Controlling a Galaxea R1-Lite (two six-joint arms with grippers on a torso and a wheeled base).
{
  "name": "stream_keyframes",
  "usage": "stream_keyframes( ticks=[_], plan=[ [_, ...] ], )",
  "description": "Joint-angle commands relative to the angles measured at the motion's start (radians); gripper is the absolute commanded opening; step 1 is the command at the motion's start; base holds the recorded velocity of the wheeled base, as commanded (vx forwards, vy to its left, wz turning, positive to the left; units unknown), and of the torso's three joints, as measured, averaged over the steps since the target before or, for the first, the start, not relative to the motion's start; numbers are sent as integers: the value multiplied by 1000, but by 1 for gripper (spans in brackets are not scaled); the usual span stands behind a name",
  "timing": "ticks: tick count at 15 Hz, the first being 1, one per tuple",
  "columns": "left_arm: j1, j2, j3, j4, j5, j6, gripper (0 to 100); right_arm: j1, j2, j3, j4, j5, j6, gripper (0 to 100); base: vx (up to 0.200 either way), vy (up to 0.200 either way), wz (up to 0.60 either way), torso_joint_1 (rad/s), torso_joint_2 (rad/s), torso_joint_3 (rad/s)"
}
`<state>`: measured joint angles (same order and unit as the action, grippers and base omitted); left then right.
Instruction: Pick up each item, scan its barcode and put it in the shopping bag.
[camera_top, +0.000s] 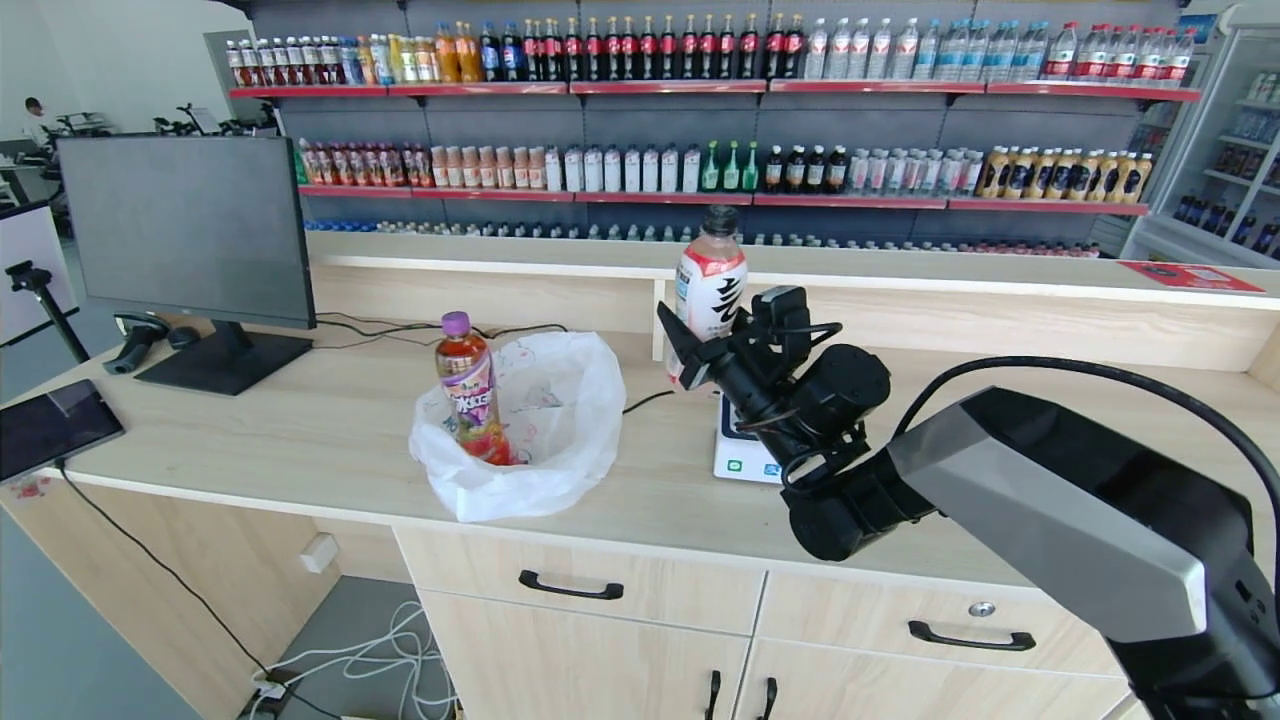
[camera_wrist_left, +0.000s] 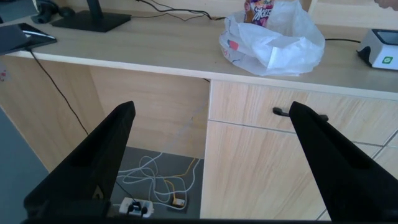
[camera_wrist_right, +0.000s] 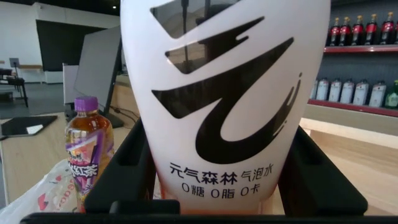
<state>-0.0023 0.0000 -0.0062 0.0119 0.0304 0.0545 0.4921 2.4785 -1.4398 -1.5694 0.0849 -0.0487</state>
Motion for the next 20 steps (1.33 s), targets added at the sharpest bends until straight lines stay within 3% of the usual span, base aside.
stream_keyframes(
  ticks=[1, 6, 9, 13, 18, 20],
  plan=[
    [1, 0, 0, 0, 0, -1, 100, -33, -3, 2, -1, -1, -14, 0, 200, 0, 0, -2, 2, 7],
    [1, 0, 0, 0, 0, -1, 100, -63, -3, 7, -1, 13, -51, 0, 40, 0, 0, 0, 0, 0],
    [1, 0, 0, 0, 0, -1, 100, -96, -6, 9, -1, 122, -148, 0, 0, 0, 0, 19, 14, -4],
    [1, 0, 0, 0, 0, -1, 100, -113, -7, 9, -1, 145, -178, 0, 0, 0, 0, 0, 0, 0],
    [1, 0, 0, 0, 0, -1, 100, -178, -29, 10, -1, 361, -304, 0, 0, 0, 0, 0, 0, 0],
    [1, 0, 0, 0, 0, -1, 100, -178, -29, 10, -1, 401, -306, 0, 0, 0, 0, 0, 0, 0]
  ],
)
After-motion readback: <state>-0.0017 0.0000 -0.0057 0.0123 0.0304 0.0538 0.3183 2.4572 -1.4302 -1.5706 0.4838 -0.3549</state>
